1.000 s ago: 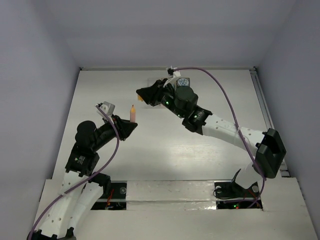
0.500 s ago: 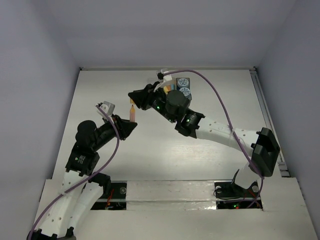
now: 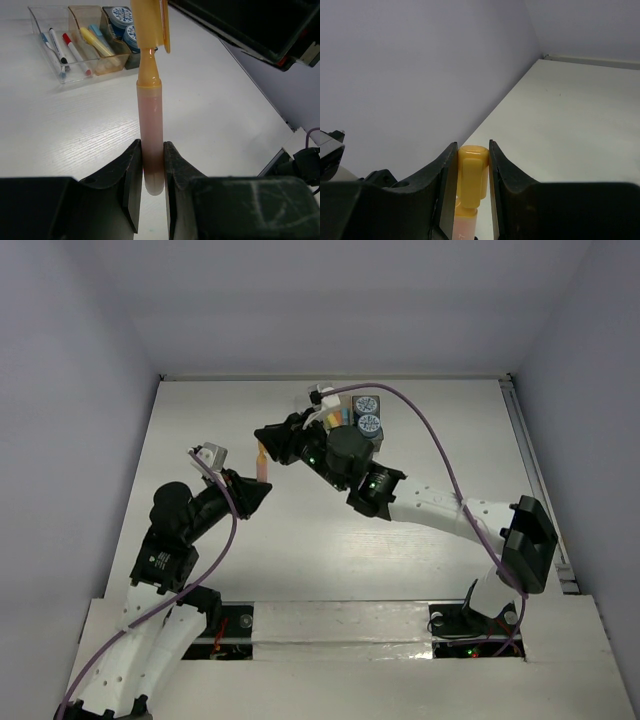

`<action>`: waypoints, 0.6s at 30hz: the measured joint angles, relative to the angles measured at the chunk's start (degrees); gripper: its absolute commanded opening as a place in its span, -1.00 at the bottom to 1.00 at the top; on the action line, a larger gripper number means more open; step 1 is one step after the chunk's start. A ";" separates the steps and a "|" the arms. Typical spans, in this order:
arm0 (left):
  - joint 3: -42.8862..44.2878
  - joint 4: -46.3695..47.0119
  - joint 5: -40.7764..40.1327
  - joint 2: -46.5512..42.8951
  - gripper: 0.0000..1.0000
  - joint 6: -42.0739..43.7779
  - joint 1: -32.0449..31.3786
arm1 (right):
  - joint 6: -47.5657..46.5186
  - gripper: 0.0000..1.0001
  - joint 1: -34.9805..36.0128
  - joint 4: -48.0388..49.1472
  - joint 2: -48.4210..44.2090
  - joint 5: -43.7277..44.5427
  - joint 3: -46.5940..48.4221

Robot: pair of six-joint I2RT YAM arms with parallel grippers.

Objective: Sort the stationery into containers
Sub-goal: Close the pen cap on the pen.

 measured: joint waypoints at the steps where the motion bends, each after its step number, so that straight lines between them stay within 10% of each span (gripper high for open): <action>1: 0.00 0.00 -0.07 -0.02 -1.00 0.00 0.00 | -0.04 -0.99 0.13 -0.02 0.15 0.07 -0.02; 18: 0.00 -1.90 -3.08 -2.23 -1.00 0.00 -0.02 | -0.04 -1.00 3.82 0.00 1.11 2.32 -0.09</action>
